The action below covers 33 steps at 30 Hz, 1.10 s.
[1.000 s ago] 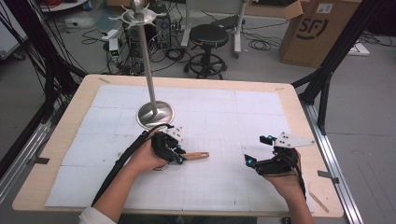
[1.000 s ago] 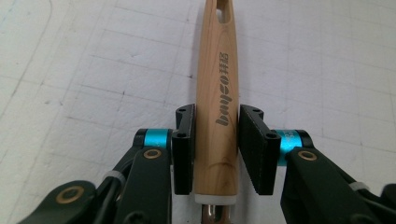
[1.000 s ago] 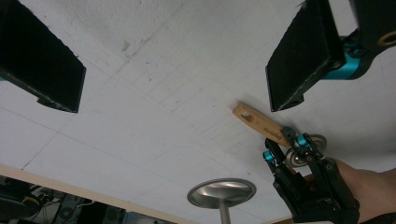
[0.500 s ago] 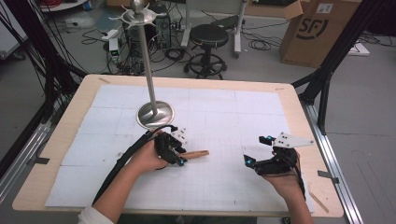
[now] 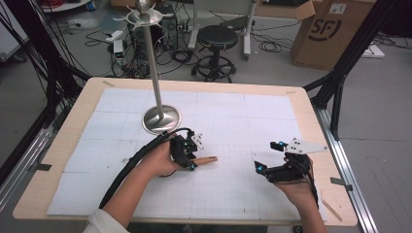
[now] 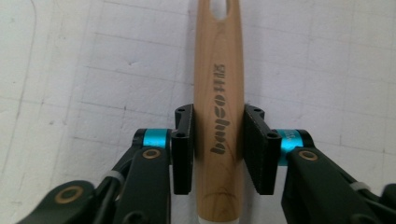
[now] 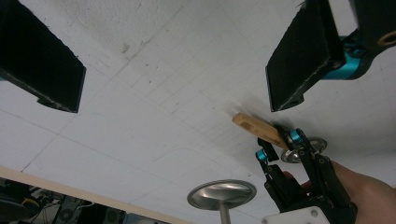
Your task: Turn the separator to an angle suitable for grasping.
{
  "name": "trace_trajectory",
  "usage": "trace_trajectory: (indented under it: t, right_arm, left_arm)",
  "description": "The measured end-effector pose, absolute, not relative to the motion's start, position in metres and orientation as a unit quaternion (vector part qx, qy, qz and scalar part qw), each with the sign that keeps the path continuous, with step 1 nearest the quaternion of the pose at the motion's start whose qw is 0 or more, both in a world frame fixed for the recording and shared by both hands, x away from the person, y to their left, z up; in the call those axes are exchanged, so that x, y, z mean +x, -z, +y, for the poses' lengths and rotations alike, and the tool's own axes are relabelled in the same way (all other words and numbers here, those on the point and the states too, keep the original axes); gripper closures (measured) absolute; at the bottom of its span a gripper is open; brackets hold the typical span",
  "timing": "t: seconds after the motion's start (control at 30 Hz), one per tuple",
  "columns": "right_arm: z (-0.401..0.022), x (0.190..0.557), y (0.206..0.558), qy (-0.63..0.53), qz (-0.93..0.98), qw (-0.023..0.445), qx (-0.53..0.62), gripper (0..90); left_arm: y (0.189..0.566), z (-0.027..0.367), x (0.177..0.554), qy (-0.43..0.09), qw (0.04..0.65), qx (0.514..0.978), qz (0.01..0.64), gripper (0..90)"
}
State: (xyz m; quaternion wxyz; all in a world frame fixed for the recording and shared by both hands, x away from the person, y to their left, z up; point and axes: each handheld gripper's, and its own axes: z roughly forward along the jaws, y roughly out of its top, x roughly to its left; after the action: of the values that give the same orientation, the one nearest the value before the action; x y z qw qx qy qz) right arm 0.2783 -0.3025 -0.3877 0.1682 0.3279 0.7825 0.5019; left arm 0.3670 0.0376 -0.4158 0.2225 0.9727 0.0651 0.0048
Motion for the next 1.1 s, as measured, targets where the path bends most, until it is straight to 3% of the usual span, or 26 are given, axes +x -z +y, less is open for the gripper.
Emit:
trace_trajectory:
  t: [0.33, 0.8, 1.1]
  right_arm:
    - [-0.304, 0.278, 0.39, -0.498, 0.784, 0.167, 0.331, 3.3]
    - [-0.297, 0.274, 0.379, -0.513, 0.78, 0.169, 0.316, 3.3]
    - [-0.272, 0.28, 0.364, -0.546, 0.776, 0.146, 0.281, 3.4]
  left_arm:
    - [0.41, 0.045, 0.366, -0.009, 0.249, 0.966, 0.062, 67.8]
    - [0.363, 0.07, 0.355, -0.007, 0.404, 0.913, 0.049, 67.8]
    - [0.344, 0.082, 0.351, 0.009, 0.476, 0.879, 0.039, 67.8]
